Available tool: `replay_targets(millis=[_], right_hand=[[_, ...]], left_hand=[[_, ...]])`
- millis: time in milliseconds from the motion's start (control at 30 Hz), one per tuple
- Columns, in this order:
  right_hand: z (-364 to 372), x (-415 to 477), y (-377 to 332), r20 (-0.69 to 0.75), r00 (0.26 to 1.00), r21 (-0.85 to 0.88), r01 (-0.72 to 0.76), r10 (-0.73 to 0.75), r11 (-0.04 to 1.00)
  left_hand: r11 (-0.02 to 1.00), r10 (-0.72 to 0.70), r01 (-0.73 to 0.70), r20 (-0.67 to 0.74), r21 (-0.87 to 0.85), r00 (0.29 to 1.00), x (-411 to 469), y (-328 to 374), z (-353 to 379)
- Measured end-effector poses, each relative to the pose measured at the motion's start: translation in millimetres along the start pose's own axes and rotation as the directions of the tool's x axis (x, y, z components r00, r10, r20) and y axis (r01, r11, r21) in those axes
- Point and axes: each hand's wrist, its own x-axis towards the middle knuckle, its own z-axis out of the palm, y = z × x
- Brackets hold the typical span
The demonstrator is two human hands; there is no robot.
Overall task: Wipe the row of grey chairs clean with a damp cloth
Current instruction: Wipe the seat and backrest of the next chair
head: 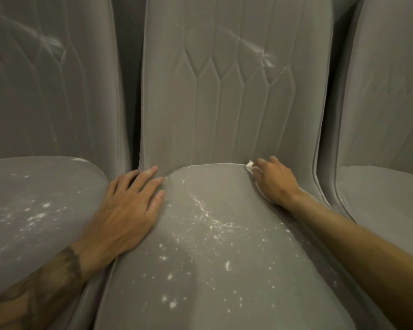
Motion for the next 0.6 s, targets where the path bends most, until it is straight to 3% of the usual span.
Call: replay_targets(millis=[33,100,267,333,467,533,600], right_hand=[[2,5,-8,-0.004,0.999,-0.002,-0.046,0.046,0.999],[7,4,-36,0.008,1.0,0.054,0.002,-0.002,0.999],[14,-37,-91,0.006,0.908,0.225,0.406,-0.418,0.886],[14,-32,-86,0.016,0.917,0.201,0.388,-0.399,0.9],[18,4,-99,0.034,0.985,0.143,0.162,-0.169,0.976],[21,5,-124,0.05,0.972,0.199,0.218,-0.232,0.955],[24,-10,-142,0.05,0.915,0.261,0.375,-0.4,0.89]], left_hand=[[1.0,-0.001,0.001,-0.003,-0.002,1.0,0,0,0],[1.0,0.003,-0.003,0.001,-0.02,1.0,1,-1,1],[0.998,-0.005,0.005,0.007,-0.061,1.0,1,-1,-1],[0.999,-0.007,0.007,0.004,-0.041,1.0,0,0,-2],[0.999,-0.032,0.032,-0.008,-0.001,0.999,0,6,-8],[0.999,-0.053,0.053,0.003,-0.002,0.999,0,7,-11],[0.996,-0.09,0.091,0.028,-0.022,0.996,-1,7,-14]])
